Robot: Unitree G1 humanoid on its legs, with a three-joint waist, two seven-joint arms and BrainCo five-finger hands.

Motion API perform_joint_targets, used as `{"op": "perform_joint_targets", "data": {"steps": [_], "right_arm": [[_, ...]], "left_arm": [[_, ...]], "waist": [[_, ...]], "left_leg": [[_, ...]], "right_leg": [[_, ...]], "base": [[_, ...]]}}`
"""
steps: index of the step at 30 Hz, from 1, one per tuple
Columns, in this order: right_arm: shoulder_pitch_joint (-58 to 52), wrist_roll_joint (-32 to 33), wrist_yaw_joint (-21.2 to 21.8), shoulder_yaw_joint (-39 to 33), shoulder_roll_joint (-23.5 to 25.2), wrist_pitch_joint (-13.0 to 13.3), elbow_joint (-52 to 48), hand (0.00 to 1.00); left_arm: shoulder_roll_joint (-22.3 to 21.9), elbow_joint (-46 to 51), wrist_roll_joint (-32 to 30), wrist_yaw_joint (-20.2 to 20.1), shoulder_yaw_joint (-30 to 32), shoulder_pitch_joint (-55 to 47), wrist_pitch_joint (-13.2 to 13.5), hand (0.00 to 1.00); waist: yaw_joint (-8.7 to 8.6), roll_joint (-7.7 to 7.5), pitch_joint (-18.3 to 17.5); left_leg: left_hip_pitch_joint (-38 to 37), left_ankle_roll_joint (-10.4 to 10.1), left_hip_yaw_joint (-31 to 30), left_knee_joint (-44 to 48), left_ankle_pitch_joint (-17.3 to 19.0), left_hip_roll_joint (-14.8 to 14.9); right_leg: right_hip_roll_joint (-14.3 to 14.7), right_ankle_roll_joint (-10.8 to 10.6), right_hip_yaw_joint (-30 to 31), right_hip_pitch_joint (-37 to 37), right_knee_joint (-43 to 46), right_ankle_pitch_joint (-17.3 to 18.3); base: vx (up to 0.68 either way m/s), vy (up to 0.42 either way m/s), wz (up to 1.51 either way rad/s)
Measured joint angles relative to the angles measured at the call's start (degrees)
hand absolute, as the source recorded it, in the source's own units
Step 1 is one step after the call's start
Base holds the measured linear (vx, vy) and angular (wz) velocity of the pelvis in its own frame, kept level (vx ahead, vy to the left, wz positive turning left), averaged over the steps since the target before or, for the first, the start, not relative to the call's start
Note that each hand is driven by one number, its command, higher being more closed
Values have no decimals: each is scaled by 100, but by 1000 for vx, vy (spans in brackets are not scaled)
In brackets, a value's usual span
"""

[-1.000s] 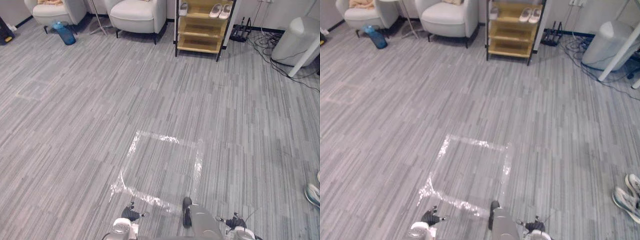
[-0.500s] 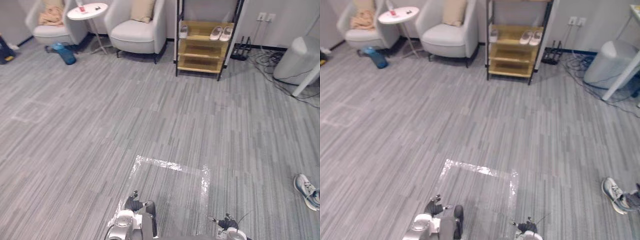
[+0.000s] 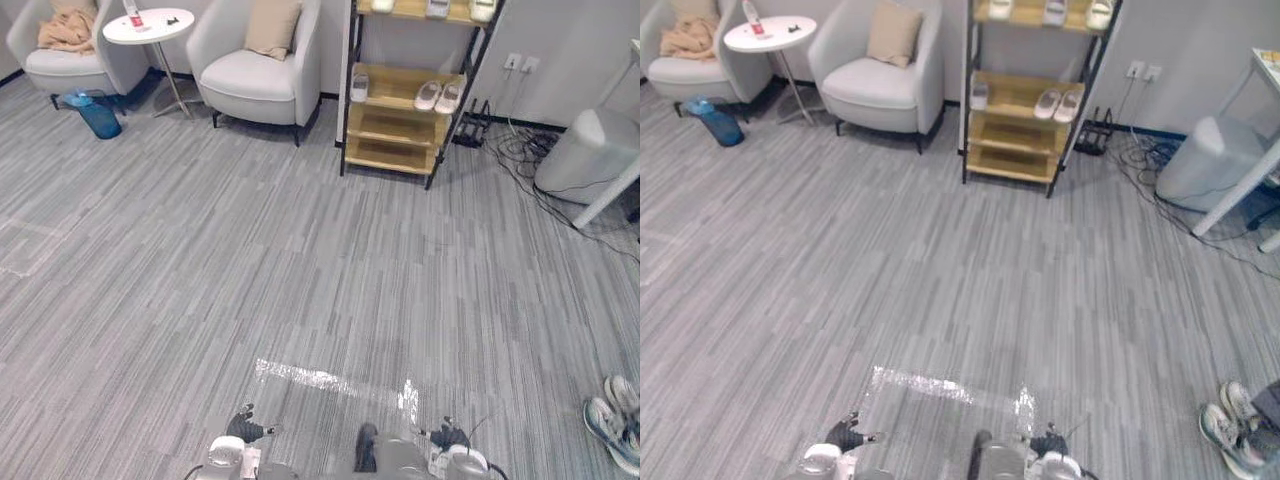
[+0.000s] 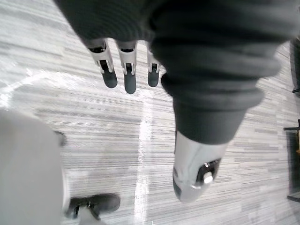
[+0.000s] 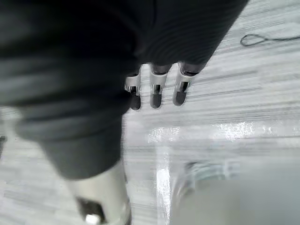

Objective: Pick up cushions and gather them together orderly.

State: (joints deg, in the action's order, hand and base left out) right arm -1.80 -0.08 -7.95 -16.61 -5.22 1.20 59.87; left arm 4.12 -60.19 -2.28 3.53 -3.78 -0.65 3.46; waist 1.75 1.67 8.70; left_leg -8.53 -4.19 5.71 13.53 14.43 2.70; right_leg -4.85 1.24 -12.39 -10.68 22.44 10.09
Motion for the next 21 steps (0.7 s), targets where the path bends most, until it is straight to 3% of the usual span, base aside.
{"op": "perform_joint_targets", "data": {"steps": [2,4,5,8,9,10,11,13,16,21], "right_arm": [[-53,16,-48,-169,23,-3,-56,0],[-120,19,-113,-169,9,2,-73,0],[-128,19,-119,-165,22,1,-74,0],[-106,14,-115,-143,75,-12,-57,0],[-71,11,-115,-134,68,-25,-35,0],[-60,8,-120,-125,37,-28,-30,0],[-62,1,-131,-115,31,-39,-7,0],[-75,-1,-128,-120,168,-76,19,0],[-184,-4,-129,-126,220,-99,29,0],[-160,-7,-99,-141,211,-101,150,0]], "left_arm": [[-100,108,0,-24,244,9,-6,0],[-189,272,3,-22,426,-73,-5,0],[-194,297,4,-21,446,-77,-3,0],[-199,409,9,-13,440,-57,5,0],[-199,420,13,4,436,-53,4,0],[-199,389,12,14,415,-58,1,0],[-183,372,13,17,380,-59,0,0],[0,225,11,11,223,0,-2,0],[143,213,21,13,69,13,-5,0],[159,134,19,11,-15,-28,-4,0]], "waist": [[1,137,138],[28,219,162],[32,218,163],[138,184,161],[153,181,163],[152,203,151],[171,196,154],[121,-48,78],[125,-267,25],[128,-228,-90]], "left_leg": [[868,-318,-11,2168,83,383],[1278,-275,16,3306,175,685],[1390,-239,32,3391,196,712],[1752,-116,-116,2450,261,585],[1754,-123,-506,1486,172,370],[1673,-206,-828,684,-236,258],[1611,-234,-889,585,-652,234],[1430,-124,-778,417,-628,55],[1227,-69,-770,247,-619,-158],[836,129,-753,-313,-746,-354]], "right_leg": [[234,107,-50,456,-292,62],[408,188,-70,924,-497,124],[433,197,-55,1072,-575,139],[438,129,213,1282,-803,175],[408,51,377,1280,-801,215],[430,-33,493,1280,-801,248],[439,-80,573,1290,-792,275],[250,-242,690,1480,-960,257],[56,-375,689,1610,-1011,252],[-127,-443,716,1798,-1140,212]], "base": [[264,-179,1],[256,-93,-23],[296,-66,-28],[236,15,-47],[252,127,-60],[264,145,-63],[263,137,-47],[285,126,-16],[208,101,14],[118,60,4]]}}
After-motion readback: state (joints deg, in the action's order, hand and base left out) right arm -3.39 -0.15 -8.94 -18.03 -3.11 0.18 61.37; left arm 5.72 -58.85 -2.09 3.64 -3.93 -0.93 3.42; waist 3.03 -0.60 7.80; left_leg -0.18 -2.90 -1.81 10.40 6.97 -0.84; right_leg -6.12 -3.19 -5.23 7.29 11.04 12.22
